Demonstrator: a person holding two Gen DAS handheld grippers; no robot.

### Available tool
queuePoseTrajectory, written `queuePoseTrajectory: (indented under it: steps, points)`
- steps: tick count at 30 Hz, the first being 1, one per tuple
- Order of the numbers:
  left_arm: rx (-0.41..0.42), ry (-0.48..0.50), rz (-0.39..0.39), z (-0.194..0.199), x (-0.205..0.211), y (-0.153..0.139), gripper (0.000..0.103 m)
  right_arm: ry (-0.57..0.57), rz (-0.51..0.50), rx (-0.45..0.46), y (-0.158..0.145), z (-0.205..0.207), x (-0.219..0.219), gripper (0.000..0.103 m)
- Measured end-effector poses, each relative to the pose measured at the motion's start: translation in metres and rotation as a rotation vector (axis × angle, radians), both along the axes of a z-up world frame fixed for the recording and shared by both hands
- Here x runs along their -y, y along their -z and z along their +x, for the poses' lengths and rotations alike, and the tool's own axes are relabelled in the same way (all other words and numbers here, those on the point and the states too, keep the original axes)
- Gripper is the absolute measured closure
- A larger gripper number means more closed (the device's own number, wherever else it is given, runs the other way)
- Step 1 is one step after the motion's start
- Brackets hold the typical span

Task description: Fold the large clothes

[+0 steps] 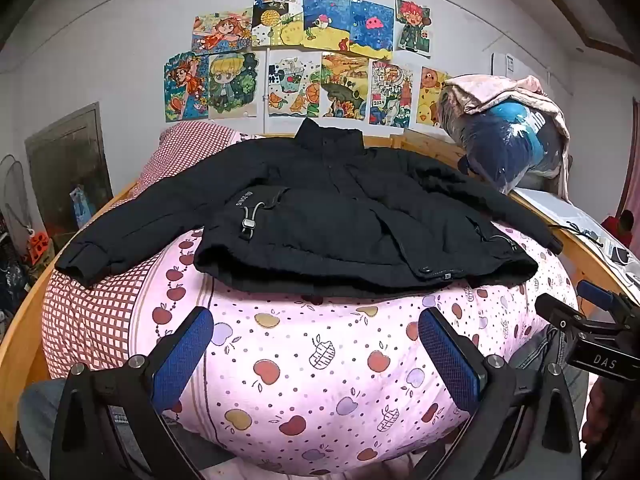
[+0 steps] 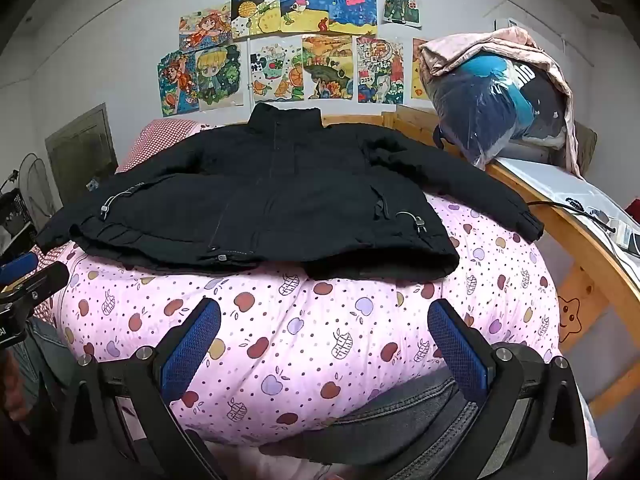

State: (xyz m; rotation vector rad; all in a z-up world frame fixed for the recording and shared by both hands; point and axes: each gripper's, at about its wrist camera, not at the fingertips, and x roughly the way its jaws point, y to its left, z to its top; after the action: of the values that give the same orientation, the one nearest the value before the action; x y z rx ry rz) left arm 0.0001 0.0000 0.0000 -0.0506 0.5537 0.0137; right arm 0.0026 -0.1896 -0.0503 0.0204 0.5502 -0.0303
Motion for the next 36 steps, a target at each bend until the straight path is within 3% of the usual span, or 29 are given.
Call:
queuePoseTrajectory:
  steps: [36]
  points:
    - [0.002, 0.0, 0.001, -0.0001, 0.0, 0.0, 0.0, -0.002, -0.001, 0.003, 0.0036, -0.0039, -0.0046, 0.001]
